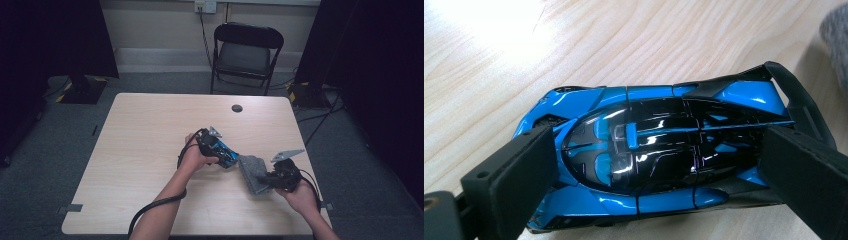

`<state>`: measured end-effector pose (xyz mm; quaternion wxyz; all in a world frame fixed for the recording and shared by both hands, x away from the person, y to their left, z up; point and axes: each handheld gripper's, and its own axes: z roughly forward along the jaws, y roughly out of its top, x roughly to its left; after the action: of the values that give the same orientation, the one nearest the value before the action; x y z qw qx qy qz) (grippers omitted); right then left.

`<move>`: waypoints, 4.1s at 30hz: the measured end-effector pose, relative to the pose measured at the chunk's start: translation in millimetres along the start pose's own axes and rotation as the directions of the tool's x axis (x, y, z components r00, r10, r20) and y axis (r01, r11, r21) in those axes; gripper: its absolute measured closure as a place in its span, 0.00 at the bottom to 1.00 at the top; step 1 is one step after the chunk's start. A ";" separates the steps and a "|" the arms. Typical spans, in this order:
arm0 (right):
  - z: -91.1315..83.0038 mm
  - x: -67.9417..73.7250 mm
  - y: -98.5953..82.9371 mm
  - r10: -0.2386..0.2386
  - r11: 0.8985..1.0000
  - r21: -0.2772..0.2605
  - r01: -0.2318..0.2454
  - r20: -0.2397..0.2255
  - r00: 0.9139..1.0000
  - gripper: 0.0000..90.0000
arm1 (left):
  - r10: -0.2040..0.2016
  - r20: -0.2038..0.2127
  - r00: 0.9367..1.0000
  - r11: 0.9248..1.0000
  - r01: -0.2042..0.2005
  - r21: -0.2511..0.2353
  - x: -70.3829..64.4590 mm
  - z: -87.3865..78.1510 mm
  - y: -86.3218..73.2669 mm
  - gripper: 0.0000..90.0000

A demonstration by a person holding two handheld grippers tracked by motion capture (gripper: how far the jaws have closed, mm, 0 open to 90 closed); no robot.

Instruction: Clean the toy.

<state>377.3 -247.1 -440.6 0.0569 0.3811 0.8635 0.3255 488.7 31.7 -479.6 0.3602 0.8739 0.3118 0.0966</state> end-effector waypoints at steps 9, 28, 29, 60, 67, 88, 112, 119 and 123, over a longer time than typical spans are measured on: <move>15.2 -23.9 10.1 0.034 0.998 0.038 -0.040 0.152 0.988 0.84 | 0.001 -0.001 1.000 1.000 -0.001 0.003 0.1 0.1 0.4 0.02; 57.1 2.7 28.4 -0.009 0.997 0.076 0.004 0.067 0.998 0.84 | 0.002 -0.002 1.000 1.000 -0.002 0.006 0.2 0.1 0.8 0.02; 57.3 4.2 27.9 -0.009 0.997 0.076 0.004 0.061 0.998 0.84 | 0.001 -0.001 1.000 1.000 -0.001 0.004 0.2 0.1 0.5 0.02; 66.5 55.1 22.3 -0.095 0.993 0.053 0.102 -0.114 0.989 0.84 | 0.003 -0.004 1.000 1.000 -0.003 0.007 0.0 0.4 0.8 0.02; 66.7 67.0 19.7 -0.142 0.987 0.051 0.152 -0.164 0.976 0.84 | 0.002 -0.005 1.000 1.000 -0.002 0.008 0.0 0.5 1.0 0.02; 24.3 50.3 17.3 -0.176 0.984 0.016 0.179 -0.109 0.978 0.84 | 0.001 -0.006 1.000 1.000 -0.001 -0.001 -0.2 0.3 0.0 0.02; 27.2 -44.0 51.7 -0.047 0.997 0.061 0.043 0.071 0.996 0.82 | 0.005 0.000 1.000 1.000 -0.005 0.001 0.7 0.9 0.2 0.01; 52.0 -56.1 64.8 -0.025 0.995 0.100 0.015 0.098 0.995 0.79 | 0.005 0.002 1.000 1.000 -0.005 -0.001 1.0 1.0 0.0 0.01; 67.8 -52.4 74.3 -0.032 0.992 0.127 0.016 0.125 0.992 0.71 | 0.004 0.005 1.000 1.000 -0.004 -0.007 1.3 1.3 -0.6 0.01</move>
<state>483.8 -211.3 -456.5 0.0914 0.3933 0.8814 0.2451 490.0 32.1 -481.1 0.3638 0.8735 0.3088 0.0962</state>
